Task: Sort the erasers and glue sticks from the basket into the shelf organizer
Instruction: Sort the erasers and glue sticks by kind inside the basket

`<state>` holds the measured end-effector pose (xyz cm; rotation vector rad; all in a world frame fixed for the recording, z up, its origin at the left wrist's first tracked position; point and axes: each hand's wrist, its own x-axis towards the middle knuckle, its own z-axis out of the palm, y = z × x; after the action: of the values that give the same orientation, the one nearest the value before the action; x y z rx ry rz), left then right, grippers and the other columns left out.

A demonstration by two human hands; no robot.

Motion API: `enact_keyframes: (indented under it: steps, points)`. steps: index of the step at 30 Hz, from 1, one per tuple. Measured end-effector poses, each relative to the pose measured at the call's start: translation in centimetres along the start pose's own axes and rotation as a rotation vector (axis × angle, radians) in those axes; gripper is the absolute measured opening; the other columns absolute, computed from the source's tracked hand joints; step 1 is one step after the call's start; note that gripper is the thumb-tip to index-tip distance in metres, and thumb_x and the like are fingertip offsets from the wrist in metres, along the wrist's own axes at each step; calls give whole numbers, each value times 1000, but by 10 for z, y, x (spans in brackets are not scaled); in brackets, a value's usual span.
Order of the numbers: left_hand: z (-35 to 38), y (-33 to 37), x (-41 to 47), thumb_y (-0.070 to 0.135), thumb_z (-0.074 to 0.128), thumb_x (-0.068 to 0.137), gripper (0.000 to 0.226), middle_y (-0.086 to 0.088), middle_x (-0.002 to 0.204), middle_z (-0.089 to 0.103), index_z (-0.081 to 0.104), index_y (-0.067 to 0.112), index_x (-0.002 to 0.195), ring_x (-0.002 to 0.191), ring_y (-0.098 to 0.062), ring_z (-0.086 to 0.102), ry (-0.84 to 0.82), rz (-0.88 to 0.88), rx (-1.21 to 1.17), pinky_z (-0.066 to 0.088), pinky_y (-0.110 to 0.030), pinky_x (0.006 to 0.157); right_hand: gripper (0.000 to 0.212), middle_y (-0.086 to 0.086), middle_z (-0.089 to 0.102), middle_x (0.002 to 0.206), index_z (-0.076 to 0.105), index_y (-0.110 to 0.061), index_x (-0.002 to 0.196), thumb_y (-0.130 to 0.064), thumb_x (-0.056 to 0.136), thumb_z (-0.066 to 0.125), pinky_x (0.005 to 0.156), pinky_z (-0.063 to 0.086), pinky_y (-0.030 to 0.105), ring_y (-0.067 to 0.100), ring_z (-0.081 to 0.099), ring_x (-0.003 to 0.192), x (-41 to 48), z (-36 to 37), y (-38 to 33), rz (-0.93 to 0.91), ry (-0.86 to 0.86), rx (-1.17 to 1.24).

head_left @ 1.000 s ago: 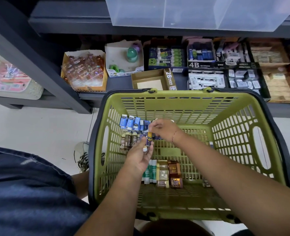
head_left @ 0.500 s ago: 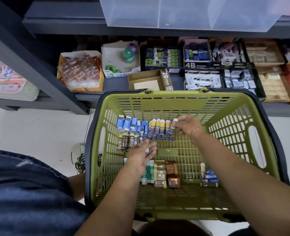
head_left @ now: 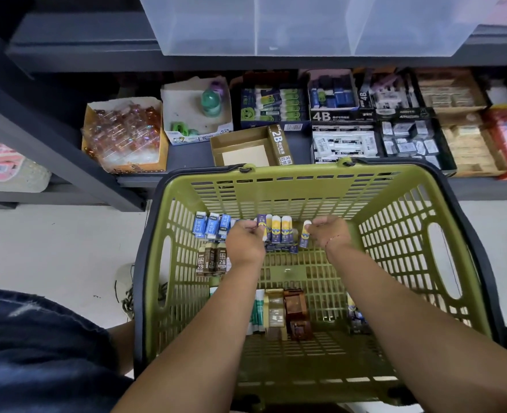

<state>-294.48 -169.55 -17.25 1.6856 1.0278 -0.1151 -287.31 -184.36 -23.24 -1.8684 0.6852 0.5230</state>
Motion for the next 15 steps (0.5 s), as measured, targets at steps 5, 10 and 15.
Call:
enact_keyframes:
  steps: [5,10,15]
  points:
    - [3,-4,5,9,62,93,17,-7,95,62,64,-1,107,90,-20,59,12,99,204,43,-28,73,23,12,64,85,56,-20,70,-8,80,73,84,50,38,23,58,76,7,3,13,-12,-69,-60]
    - [4,-5,9,12,63,93,15,-15,106,70,68,0,100,98,-32,64,26,121,256,50,-32,78,13,11,67,91,64,-12,84,1,85,64,81,55,31,20,62,78,2,12,16,9,-209,-63]
    - [-4,-7,-2,18,64,92,21,-10,103,70,66,3,106,94,-26,64,-5,173,273,49,-30,77,19,3,62,81,63,-16,77,2,81,67,80,53,18,10,61,75,-3,-21,5,2,-310,-103]
